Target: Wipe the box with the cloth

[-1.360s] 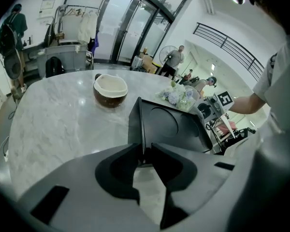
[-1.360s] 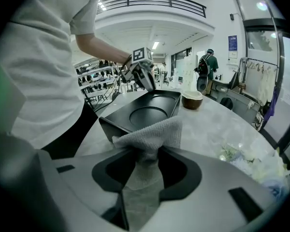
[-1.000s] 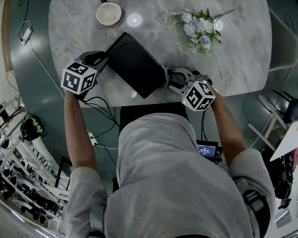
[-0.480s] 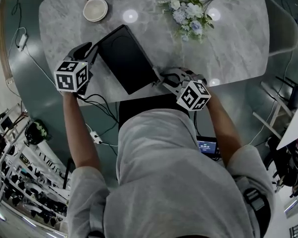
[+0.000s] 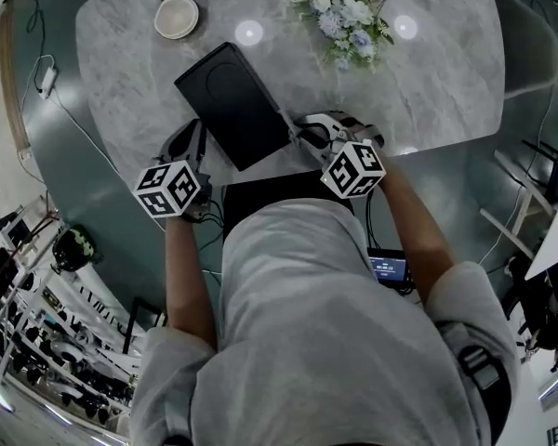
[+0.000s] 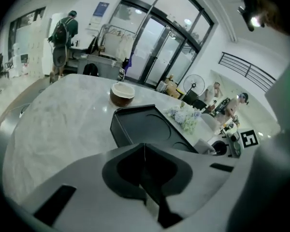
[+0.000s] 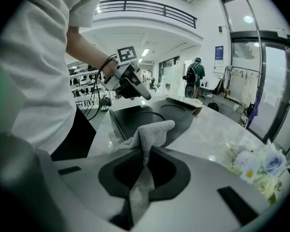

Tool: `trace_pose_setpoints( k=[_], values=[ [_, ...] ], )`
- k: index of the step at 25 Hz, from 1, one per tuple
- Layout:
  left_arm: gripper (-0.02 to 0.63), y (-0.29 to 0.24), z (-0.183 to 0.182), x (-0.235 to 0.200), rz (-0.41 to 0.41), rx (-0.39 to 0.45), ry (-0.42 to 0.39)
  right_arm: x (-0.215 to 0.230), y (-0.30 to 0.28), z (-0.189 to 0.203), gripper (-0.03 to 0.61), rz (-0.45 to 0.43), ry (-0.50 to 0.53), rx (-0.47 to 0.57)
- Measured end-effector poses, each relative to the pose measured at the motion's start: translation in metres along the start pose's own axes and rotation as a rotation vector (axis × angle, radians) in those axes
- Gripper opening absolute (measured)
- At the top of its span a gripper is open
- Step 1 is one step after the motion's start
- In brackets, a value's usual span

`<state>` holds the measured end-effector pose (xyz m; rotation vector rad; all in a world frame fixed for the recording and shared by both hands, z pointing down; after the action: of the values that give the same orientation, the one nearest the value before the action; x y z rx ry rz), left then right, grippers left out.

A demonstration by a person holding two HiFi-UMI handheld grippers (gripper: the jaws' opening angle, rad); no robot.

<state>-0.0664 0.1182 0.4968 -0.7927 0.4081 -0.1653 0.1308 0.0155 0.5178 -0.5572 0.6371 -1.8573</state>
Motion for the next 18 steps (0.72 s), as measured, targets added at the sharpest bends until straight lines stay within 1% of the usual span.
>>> trace_pose_setpoints(
  k=[4, 6, 8, 14, 18],
  values=[
    [0.023, -0.009, 0.001, 0.015, -0.003, -0.050, -0.152, 0.000, -0.006, -0.003, 0.044, -0.001, 0.043, -0.016],
    [0.023, -0.012, 0.001, 0.019, -0.005, -0.066, -0.192, 0.001, -0.008, -0.005, 0.044, -0.004, 0.060, -0.023],
    [0.023, -0.014, 0.003, 0.020, -0.004, -0.076, -0.199, 0.003, -0.010, -0.007, 0.043, -0.007, 0.064, -0.027],
    [0.023, -0.017, 0.006, 0.016, 0.002, -0.082, -0.187, 0.009, -0.020, -0.011, 0.043, -0.027, 0.072, -0.046],
    [0.023, -0.018, 0.006, 0.015, 0.017, -0.085, -0.176, 0.017, -0.028, -0.013, 0.043, -0.024, 0.067, -0.062]
  ],
)
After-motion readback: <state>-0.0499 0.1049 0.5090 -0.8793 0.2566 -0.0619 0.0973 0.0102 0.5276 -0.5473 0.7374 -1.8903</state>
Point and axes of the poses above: the fingertips, and each gripper's own axes: y backward along the fingers, x to its right, z out of its underside, the point moved 4 cm from there along y, backward along the fingers, and after that the axes turned 9 degrees about -y, right-handed, at the moved point
